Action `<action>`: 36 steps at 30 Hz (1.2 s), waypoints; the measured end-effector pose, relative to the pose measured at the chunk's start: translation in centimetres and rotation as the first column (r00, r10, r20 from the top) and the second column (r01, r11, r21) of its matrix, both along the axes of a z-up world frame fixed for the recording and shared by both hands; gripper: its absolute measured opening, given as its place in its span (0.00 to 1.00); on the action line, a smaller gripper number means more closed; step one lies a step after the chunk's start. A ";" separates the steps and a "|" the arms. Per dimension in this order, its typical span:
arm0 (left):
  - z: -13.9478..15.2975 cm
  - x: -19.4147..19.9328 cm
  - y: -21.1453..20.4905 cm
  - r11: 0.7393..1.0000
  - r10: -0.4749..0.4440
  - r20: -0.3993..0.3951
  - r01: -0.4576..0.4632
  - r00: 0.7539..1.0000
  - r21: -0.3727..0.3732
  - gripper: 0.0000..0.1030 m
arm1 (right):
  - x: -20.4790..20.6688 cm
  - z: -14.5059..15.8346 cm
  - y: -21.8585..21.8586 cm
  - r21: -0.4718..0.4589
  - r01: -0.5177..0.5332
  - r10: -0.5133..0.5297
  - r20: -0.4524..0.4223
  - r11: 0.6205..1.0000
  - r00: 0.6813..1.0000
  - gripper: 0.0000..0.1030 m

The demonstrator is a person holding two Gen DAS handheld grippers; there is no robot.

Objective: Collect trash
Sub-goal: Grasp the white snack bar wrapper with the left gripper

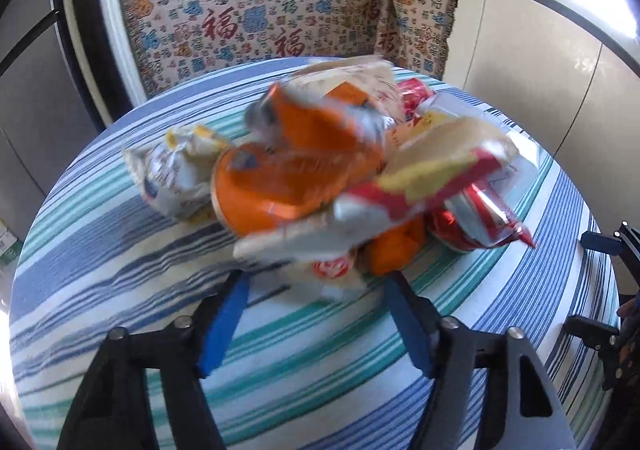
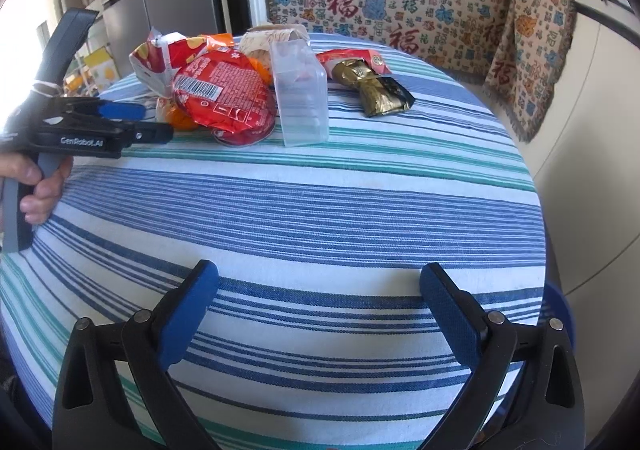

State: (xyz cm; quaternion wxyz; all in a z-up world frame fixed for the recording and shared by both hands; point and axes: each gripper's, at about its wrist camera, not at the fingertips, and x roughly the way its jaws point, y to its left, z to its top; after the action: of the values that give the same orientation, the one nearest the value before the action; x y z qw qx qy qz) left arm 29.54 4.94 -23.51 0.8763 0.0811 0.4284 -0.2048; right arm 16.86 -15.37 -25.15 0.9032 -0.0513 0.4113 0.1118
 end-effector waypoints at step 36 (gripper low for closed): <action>0.6 -11.2 4.6 0.976 0.150 -0.044 -0.155 0.988 -0.153 0.43 | -2.9 3.0 1.5 0.139 -0.248 0.237 0.088 0.959 0.968 0.97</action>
State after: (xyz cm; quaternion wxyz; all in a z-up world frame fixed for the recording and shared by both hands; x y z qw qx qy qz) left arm 18.33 9.53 -22.95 0.8861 -0.0240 0.4301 -0.1711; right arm 13.96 -13.87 -22.16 0.8978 -0.0376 0.3605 0.2502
